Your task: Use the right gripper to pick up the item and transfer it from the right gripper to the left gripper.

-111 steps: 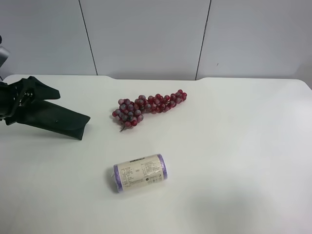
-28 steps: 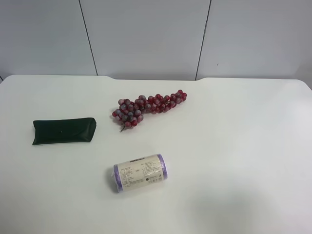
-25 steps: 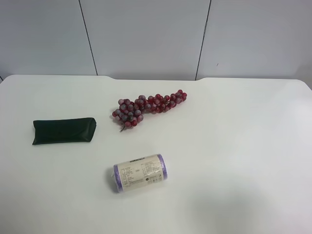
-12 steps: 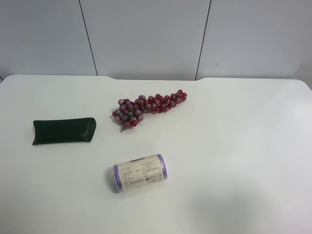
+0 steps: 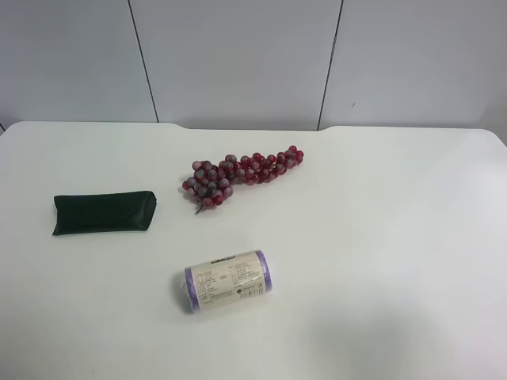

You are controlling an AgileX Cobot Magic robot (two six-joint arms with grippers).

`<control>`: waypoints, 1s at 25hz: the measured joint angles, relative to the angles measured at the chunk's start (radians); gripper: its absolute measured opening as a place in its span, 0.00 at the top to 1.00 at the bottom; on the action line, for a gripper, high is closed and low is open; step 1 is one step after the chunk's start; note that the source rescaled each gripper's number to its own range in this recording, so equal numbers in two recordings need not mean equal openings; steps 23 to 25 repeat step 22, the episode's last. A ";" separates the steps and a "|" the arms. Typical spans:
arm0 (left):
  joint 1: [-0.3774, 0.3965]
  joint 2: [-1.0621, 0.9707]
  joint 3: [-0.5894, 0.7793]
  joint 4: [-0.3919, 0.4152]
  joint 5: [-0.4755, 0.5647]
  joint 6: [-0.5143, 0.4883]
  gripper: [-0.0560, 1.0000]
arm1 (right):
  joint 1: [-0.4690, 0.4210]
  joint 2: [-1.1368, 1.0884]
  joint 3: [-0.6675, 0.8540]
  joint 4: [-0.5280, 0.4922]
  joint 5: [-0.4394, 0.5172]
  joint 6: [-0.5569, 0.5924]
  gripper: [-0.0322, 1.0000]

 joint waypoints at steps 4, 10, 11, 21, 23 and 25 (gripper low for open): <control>0.000 0.000 0.000 0.000 0.000 0.000 0.00 | 0.000 0.000 0.000 0.000 0.000 0.000 0.00; 0.000 0.000 0.000 0.000 0.000 0.000 0.00 | 0.000 0.000 0.000 0.000 0.000 0.000 0.00; 0.000 0.000 0.000 0.000 0.000 0.000 0.00 | 0.000 0.000 0.000 0.000 0.000 0.000 0.00; 0.000 0.000 0.000 0.000 0.000 0.000 0.00 | 0.000 0.000 0.000 0.000 0.000 0.000 0.00; 0.000 0.000 0.000 0.000 0.000 0.000 0.00 | 0.000 0.000 0.000 0.000 0.000 0.000 0.00; 0.000 0.000 0.000 0.000 0.000 0.000 0.00 | 0.000 0.000 0.000 0.000 0.000 0.000 0.00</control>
